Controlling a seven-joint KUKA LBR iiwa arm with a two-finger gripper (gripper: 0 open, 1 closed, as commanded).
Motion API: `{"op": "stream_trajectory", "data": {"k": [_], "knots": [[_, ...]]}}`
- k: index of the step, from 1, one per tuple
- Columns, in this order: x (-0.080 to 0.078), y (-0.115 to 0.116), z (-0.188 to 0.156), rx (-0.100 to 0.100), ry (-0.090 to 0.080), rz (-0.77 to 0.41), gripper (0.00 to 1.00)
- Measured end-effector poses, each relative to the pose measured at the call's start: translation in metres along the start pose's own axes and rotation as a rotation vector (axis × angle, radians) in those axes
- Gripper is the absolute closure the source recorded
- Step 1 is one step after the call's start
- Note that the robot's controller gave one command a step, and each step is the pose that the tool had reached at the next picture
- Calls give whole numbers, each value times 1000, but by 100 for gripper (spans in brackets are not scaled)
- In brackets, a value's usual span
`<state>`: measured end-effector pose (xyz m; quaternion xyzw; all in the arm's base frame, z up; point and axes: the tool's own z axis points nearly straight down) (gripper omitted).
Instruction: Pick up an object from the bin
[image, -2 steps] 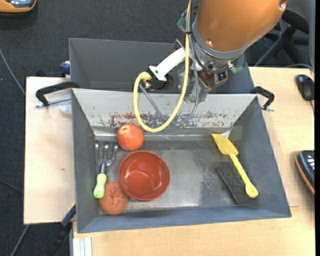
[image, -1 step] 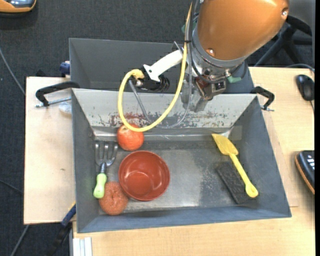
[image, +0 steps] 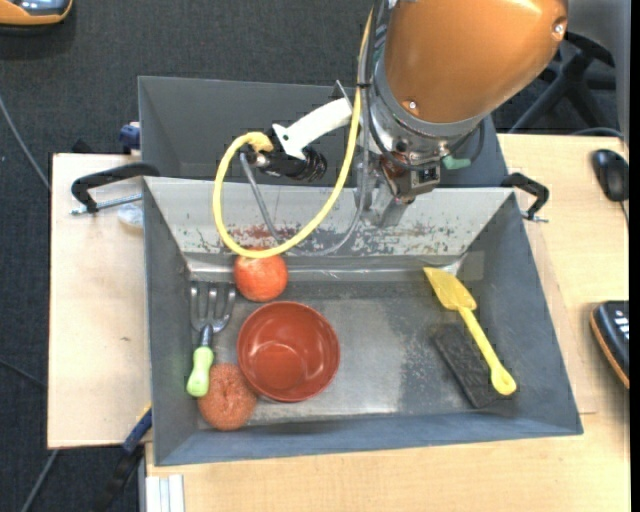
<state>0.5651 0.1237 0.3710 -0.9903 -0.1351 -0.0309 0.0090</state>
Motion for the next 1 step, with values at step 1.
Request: {"op": "stream_trajectory", "data": {"k": [1], "knots": [[-19,-7,-1,2,-2,94,100]]}}
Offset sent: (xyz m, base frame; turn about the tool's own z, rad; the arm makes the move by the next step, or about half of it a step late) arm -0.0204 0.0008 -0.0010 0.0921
